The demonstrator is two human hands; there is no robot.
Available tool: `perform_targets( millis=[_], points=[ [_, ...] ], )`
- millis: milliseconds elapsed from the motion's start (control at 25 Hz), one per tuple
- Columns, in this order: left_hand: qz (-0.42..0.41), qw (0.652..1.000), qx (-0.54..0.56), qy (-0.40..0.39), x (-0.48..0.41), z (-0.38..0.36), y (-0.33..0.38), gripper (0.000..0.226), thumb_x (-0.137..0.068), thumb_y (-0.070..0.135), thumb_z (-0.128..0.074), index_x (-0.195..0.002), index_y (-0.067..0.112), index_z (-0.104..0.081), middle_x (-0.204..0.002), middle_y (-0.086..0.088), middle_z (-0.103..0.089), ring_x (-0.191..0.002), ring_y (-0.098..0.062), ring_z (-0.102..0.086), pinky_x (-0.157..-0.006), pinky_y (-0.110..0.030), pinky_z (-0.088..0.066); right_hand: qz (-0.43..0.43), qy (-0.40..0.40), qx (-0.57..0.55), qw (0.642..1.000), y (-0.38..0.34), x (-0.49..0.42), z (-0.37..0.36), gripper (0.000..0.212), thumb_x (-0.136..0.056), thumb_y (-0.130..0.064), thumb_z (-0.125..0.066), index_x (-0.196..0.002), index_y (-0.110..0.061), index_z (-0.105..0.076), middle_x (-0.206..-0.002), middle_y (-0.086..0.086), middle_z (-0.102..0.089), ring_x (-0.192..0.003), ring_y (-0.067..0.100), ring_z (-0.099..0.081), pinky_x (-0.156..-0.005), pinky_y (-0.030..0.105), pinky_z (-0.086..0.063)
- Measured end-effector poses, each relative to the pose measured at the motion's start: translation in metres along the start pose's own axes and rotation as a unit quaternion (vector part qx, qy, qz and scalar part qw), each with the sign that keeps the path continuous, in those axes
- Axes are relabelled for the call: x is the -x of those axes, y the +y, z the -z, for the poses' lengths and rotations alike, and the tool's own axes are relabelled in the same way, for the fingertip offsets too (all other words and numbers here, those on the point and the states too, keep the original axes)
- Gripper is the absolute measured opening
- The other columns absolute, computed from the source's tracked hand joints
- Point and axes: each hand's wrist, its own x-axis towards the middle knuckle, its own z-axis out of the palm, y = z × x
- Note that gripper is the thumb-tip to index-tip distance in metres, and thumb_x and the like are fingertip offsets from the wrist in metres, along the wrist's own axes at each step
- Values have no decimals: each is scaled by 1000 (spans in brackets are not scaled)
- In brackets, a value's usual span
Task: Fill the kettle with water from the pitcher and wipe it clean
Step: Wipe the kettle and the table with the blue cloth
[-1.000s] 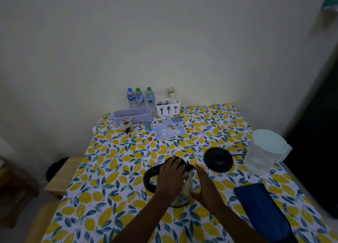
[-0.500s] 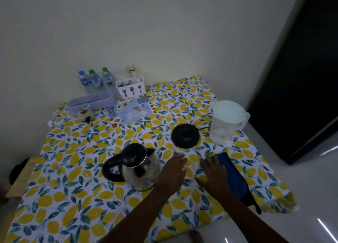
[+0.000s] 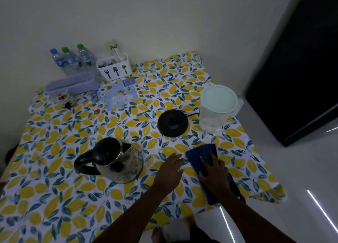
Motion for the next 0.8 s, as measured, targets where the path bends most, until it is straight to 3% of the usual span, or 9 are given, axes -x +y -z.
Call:
perform_targets(
  millis=[120, 240, 320, 480, 680, 800],
  points=[
    [5, 1000, 0, 22, 4, 0, -5, 49, -92, 33, -35, -127, 5, -56, -137, -14, -54, -133, -33, -42, -108, -48, -37, 25, 8, -20, 999, -14, -3, -1, 56, -83, -32, -57, -137, -33, -43, -144, 18, -39, -113, 41, -46, -86, 49, -50],
    [16, 999, -11, 31, 9, 9, -12, 48, -93, 33, -35, -130, 9, -54, -139, -10, -53, -134, -29, -41, -106, -49, -41, 26, 4, -89, 996, -19, -7, 2, 52, -88, -25, -53, -139, -30, -43, -149, 18, -30, -125, 39, -40, -93, 47, -48],
    [10, 998, -22, 53, 13, 21, -17, 48, -93, 34, -34, -131, 11, -53, -140, -8, -52, -135, -27, -39, -109, -46, -39, 24, 22, -156, 987, -22, -7, 10, 50, -88, -23, -55, -137, -28, -46, -148, 20, -33, -123, 38, -45, -93, 45, -47],
    [-2, 990, -44, 133, 21, 58, -25, 45, -94, 30, -35, -130, 11, -53, -139, -9, -53, -136, -25, -35, -110, -41, -27, 55, 66, -313, 946, -52, -3, 38, 46, -90, -21, -54, -135, -25, -48, -138, 11, -44, -116, 29, -51, -87, 35, -48],
    [5, 961, -61, 269, 51, 129, -40, 32, -95, 18, -48, -126, 13, -54, -131, -8, -57, -127, -23, -44, -110, -37, -36, 173, 119, -411, 887, -141, -7, 89, 46, -86, -23, -47, -132, -30, -48, -124, -2, -53, -101, 10, -52, -75, 14, -43],
    [92, 935, -93, 328, 81, 162, -69, 42, -92, 36, -51, -126, 12, -55, -130, -8, -58, -125, -26, -48, -109, -40, -36, 232, 103, -435, 864, -198, -4, 113, 46, -91, -17, -50, -135, -33, -46, -123, -9, -49, -102, 7, -52, -78, 19, -46]
  ],
)
